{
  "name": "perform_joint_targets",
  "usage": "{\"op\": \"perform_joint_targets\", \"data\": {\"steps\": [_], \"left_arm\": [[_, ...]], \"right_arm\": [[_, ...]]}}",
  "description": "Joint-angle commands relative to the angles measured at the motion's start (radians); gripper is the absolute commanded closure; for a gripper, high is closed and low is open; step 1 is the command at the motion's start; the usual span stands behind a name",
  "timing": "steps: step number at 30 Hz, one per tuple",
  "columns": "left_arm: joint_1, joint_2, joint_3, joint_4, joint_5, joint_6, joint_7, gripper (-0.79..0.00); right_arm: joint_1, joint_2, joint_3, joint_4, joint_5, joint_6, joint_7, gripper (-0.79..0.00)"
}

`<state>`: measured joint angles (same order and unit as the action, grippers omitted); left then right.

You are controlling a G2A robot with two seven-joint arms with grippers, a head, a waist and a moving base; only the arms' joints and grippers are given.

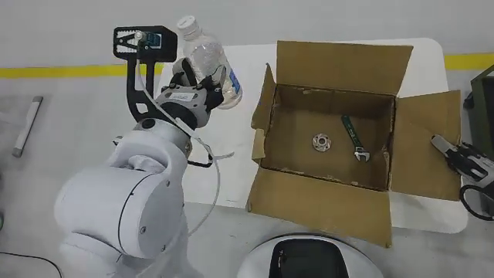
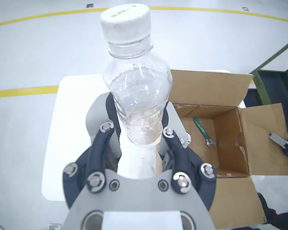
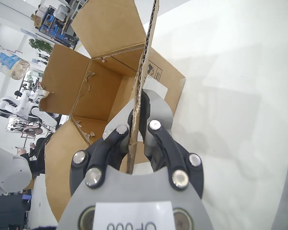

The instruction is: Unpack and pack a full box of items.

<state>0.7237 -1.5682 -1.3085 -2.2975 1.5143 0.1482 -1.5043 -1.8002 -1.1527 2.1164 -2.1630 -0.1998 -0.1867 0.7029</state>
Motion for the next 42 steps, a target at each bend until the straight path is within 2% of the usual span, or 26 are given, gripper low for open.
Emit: {"op": "perform_joint_targets", "data": {"steps": [1, 5, 12, 22, 27, 34, 42], "left_arm": [[0.0, 0.003, -0.016, 0.014, 0.036, -0.017, -0.027, 0.0], [0.036, 0.009, -0.039, 0.069, 0.093, -0.053, -0.032, 0.0], [0.151, 0.017, -0.044, 0.173, 0.135, -0.117, -0.032, 0.0], [0.261, 0.013, -0.023, 0.311, 0.159, -0.126, -0.032, 0.0], [0.276, 0.009, -0.007, 0.401, 0.178, -0.119, -0.032, 0.0], [0.255, 0.003, -0.002, 0.521, 0.173, -0.106, -0.032, 0.0], [0.237, -0.006, 0.011, 0.601, 0.156, -0.072, -0.032, 0.0]], "right_arm": [[0.0, 0.001, 0.0, 0.002, 0.001, 0.001, -0.001, 0.0], [-0.009, 0.002, -0.004, 0.005, 0.002, -0.002, -0.007, 0.0], [-0.022, 0.002, -0.025, 0.006, -0.007, -0.007, -0.025, 0.0], [0.001, 0.009, -0.023, 0.024, -0.019, -0.009, -0.033, 0.0], [0.013, 0.012, -0.033, 0.025, -0.018, -0.003, -0.033, 0.0], [0.03, 0.017, -0.039, 0.045, -0.018, -0.009, -0.034, 0.0], [0.055, 0.024, -0.037, 0.056, -0.02, -0.004, -0.023, 0.0]]}}
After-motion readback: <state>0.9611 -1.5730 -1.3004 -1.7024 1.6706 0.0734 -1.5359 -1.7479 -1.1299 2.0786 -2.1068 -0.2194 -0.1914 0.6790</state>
